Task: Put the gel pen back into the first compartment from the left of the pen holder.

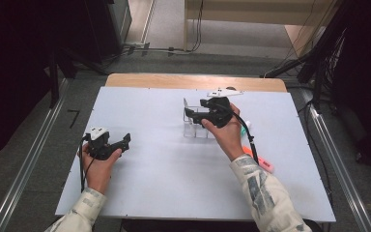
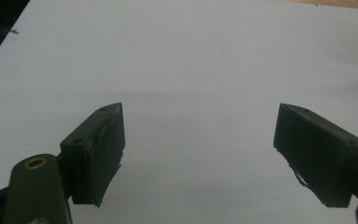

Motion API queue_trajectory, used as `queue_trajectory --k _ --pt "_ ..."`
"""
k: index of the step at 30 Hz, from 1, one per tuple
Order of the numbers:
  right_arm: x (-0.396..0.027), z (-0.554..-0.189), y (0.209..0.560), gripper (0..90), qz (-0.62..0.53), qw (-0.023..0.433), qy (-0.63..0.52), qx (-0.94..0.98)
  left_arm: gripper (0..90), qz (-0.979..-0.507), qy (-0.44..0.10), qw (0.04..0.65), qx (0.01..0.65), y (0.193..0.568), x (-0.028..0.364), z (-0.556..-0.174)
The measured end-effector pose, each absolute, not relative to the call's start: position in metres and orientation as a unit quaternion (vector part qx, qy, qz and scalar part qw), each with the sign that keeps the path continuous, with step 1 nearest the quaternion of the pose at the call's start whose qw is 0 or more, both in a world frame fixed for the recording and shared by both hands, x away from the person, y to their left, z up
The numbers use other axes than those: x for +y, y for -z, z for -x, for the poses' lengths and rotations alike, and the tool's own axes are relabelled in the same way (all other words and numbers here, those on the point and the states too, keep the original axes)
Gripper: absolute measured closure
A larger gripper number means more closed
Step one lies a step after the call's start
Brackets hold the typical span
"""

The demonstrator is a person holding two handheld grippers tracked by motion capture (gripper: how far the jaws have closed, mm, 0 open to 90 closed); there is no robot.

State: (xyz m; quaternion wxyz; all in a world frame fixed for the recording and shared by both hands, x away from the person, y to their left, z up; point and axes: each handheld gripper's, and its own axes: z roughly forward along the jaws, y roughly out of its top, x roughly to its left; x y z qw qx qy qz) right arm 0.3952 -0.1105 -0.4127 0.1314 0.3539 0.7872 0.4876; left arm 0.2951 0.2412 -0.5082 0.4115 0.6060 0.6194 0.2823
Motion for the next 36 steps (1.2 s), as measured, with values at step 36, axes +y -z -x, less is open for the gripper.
queue_trajectory --k 36 --pt "-0.217 -0.341 0.438 21.0 -0.391 0.17 -0.461 0.778 17.2 -0.61 -0.284 0.407 0.618 0.508 0.239 -0.295"
